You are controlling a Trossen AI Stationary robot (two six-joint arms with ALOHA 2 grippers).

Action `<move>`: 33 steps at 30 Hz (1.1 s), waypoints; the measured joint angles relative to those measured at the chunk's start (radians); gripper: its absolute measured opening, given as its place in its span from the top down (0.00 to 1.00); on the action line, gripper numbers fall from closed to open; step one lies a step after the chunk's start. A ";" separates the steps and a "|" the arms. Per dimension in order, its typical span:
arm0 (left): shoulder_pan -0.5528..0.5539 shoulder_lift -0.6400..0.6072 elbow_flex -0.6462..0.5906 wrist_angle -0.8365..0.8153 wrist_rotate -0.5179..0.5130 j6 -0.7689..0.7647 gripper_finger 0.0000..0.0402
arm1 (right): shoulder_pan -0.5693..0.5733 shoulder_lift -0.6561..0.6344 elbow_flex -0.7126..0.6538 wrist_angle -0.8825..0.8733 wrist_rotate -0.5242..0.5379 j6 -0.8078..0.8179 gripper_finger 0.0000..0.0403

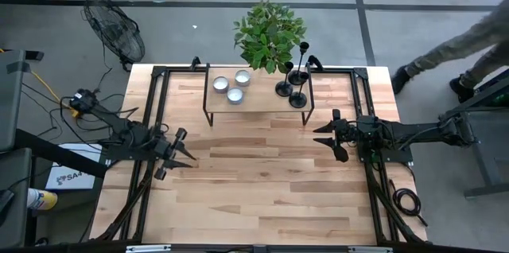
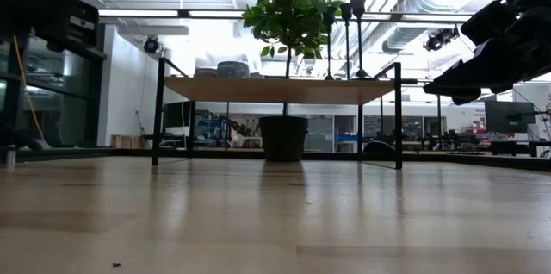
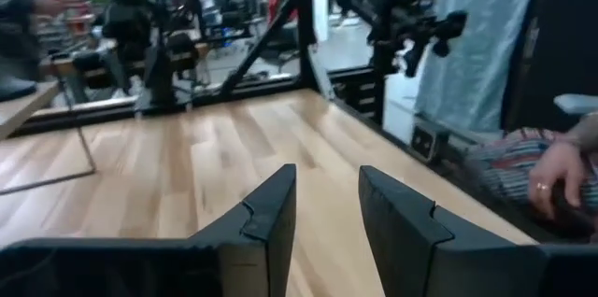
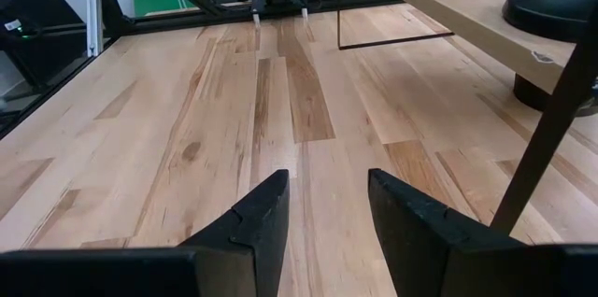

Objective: Pick & Place candle stick holders
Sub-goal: Return to Home Position

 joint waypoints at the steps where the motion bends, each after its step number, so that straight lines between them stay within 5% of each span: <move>1: 0.020 -0.001 -0.004 0.009 0.038 0.000 0.71 | 0.000 0.000 0.000 0.000 0.000 0.000 0.65; 15: 0.396 -0.001 -0.034 -0.052 0.403 -0.004 0.71 | 0.000 0.000 0.000 0.000 0.000 0.001 0.65; 27: 0.570 -0.001 -0.037 -0.069 0.449 -0.005 0.71 | 0.000 0.000 0.000 0.000 0.000 0.000 0.65; 33: 0.573 -0.001 -0.037 -0.077 0.327 0.001 0.71 | 0.000 0.000 0.000 0.000 0.000 0.001 0.65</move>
